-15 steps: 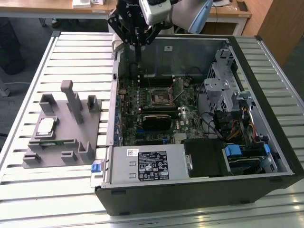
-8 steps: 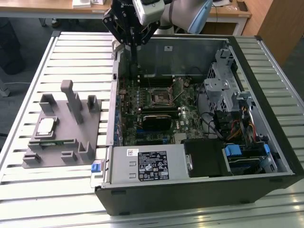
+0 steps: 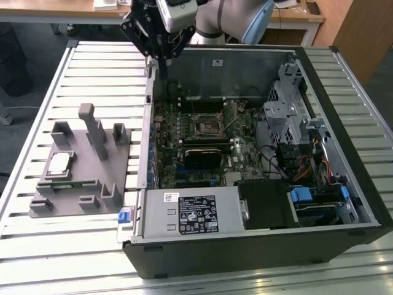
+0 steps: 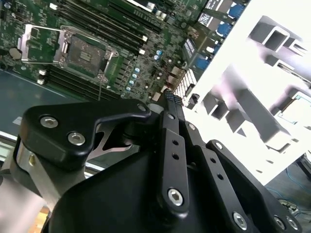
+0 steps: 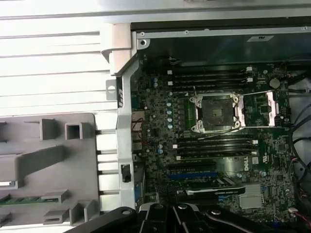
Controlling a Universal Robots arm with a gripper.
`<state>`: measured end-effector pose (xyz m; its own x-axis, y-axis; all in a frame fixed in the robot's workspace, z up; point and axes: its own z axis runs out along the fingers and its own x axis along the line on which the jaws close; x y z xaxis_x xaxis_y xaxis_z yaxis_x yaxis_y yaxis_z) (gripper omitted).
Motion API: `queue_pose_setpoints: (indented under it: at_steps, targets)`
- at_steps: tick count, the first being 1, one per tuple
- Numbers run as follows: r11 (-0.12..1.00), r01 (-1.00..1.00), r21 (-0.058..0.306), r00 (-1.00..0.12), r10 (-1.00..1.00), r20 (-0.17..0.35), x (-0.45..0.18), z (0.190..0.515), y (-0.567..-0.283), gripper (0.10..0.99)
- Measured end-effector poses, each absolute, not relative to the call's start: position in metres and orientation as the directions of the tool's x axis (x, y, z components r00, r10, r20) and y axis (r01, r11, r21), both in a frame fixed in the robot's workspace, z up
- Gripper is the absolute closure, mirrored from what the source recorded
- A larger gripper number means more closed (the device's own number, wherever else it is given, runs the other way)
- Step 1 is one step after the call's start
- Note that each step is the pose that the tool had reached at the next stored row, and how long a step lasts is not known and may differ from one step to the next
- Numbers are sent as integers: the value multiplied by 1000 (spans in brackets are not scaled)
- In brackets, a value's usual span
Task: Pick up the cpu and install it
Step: 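Reach for the cpu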
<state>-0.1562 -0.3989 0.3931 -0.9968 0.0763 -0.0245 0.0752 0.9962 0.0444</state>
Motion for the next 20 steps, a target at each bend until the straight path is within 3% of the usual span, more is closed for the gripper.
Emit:
queue_pose_setpoints:
  at_steps: [20]
  targets:
    - [996, 75, 44, -997, 76, -24, -196, 393, -399, 980]
